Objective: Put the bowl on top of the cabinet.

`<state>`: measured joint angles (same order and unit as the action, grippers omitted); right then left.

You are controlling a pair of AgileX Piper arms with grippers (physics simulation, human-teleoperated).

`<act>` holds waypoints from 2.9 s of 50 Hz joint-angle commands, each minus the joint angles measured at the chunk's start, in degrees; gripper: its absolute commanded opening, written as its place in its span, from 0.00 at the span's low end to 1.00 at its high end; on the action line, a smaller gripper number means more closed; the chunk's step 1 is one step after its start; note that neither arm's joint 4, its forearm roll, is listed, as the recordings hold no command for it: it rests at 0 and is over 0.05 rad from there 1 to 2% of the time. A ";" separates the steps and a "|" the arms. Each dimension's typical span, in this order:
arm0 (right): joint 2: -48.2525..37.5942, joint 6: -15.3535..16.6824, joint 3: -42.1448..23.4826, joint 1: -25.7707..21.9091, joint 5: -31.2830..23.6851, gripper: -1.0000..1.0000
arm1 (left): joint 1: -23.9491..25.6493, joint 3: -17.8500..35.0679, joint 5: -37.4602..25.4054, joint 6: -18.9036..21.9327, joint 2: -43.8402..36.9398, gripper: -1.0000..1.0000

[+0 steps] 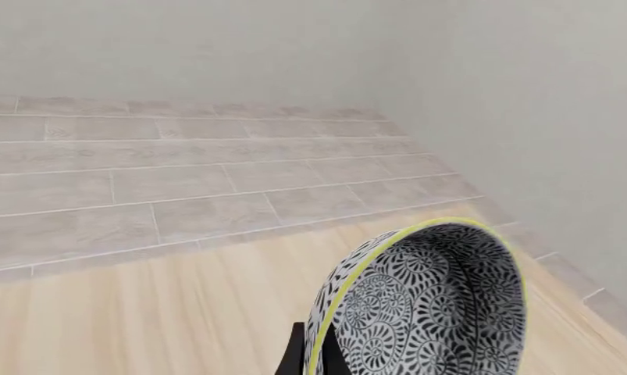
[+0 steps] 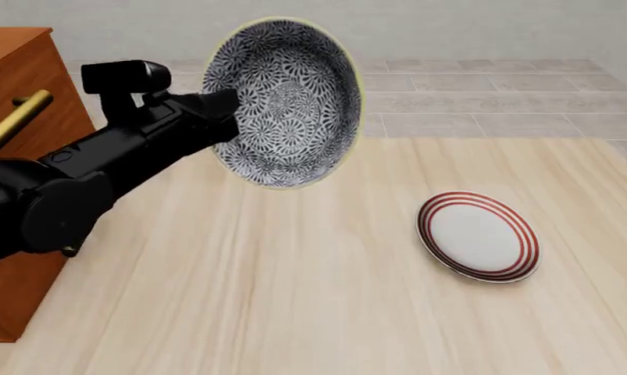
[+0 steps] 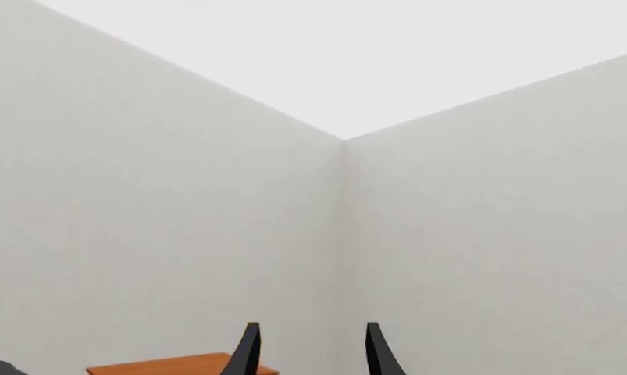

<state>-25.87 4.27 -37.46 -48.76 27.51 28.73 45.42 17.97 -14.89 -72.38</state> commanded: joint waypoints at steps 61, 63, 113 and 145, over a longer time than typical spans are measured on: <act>3.78 -1.78 -1.03 1.22 -3.15 1.00 | -12.89 14.72 -23.58 0.67 9.81 0.00; 3.85 -1.66 -1.10 1.11 -3.29 1.00 | -13.02 14.82 -23.85 0.39 9.97 0.00; 0.28 0.43 -2.69 -0.90 -4.19 1.00 | -23.65 21.53 -35.91 5.44 11.39 0.00; -6.28 5.89 -6.21 -4.84 -10.07 1.00 | -26.03 24.77 -40.13 9.37 13.25 0.00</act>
<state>-31.54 9.45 -43.12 -53.43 18.38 3.75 69.14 -21.16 -7.29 -60.11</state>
